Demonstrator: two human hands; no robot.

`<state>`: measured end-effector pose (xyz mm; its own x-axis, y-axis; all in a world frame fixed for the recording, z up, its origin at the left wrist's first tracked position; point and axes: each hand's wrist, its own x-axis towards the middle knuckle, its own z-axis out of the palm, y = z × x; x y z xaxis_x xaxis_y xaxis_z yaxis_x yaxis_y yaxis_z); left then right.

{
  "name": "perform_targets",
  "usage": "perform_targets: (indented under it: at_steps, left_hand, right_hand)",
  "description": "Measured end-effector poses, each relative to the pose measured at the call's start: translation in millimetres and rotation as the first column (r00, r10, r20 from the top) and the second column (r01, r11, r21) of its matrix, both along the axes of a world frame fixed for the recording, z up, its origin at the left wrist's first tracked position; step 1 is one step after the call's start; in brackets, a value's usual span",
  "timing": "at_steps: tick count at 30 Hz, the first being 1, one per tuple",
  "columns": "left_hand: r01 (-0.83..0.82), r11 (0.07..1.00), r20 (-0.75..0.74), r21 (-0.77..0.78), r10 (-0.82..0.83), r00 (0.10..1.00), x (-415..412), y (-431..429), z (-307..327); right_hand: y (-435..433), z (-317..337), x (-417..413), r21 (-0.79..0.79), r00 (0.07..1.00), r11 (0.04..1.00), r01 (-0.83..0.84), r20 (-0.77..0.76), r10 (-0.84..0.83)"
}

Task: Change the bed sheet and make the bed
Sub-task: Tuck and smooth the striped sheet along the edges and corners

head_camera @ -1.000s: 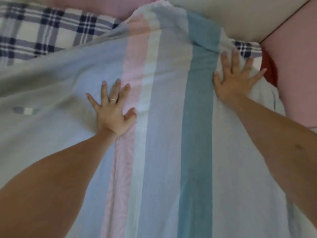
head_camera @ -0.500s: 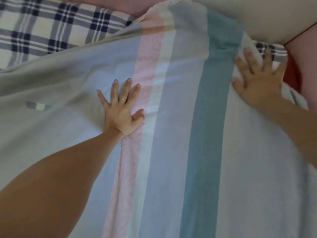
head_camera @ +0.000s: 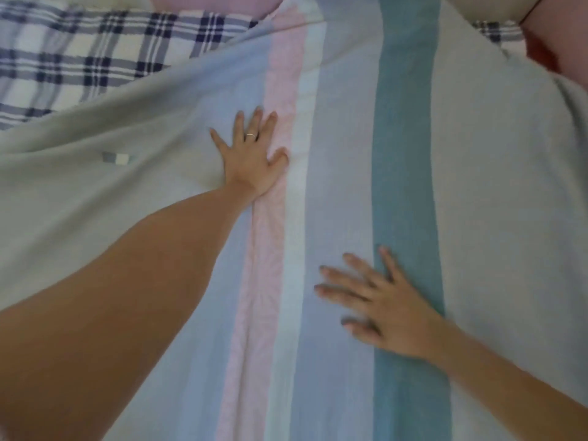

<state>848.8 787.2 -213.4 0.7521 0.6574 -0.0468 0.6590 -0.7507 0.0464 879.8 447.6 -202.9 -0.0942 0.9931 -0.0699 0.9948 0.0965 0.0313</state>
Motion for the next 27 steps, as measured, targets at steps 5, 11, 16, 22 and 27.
perform_targets:
  at_steps: [5, 11, 16, 22, 27]
  left_hand:
    - [0.018, 1.000, -0.102, -0.006, -0.018, 0.995, -2, -17, 15]
    - [0.047, 0.994, 0.281, -0.096, -0.018, 0.960, -98, -113, 39]
    - [0.112, 0.924, -0.058, -0.367, -0.143, 0.988, -234, -205, 31]
    - [0.273, 0.644, -0.066, -0.715, -0.451, 0.890, -236, -287, 51]
    - [0.520, 0.331, 0.265, -0.787, -0.580, 0.771, -215, -382, 72]
  right_hand:
    - [-84, 33, 83, 0.033, 0.469, 0.478, 0.878, 0.143, -0.871]
    - [-75, 29, -102, 0.153, 0.678, 0.671, 0.725, 0.012, -0.735]
    - [-215, 34, -260, -0.162, 0.786, 0.770, 0.618, 0.111, -0.608]
    - [-373, 83, -320, -0.029, 0.084, 0.086, 0.996, -0.055, -0.995]
    - [-379, 85, -363, 0.034, -0.196, -0.206, 0.978, -0.202, -0.960]
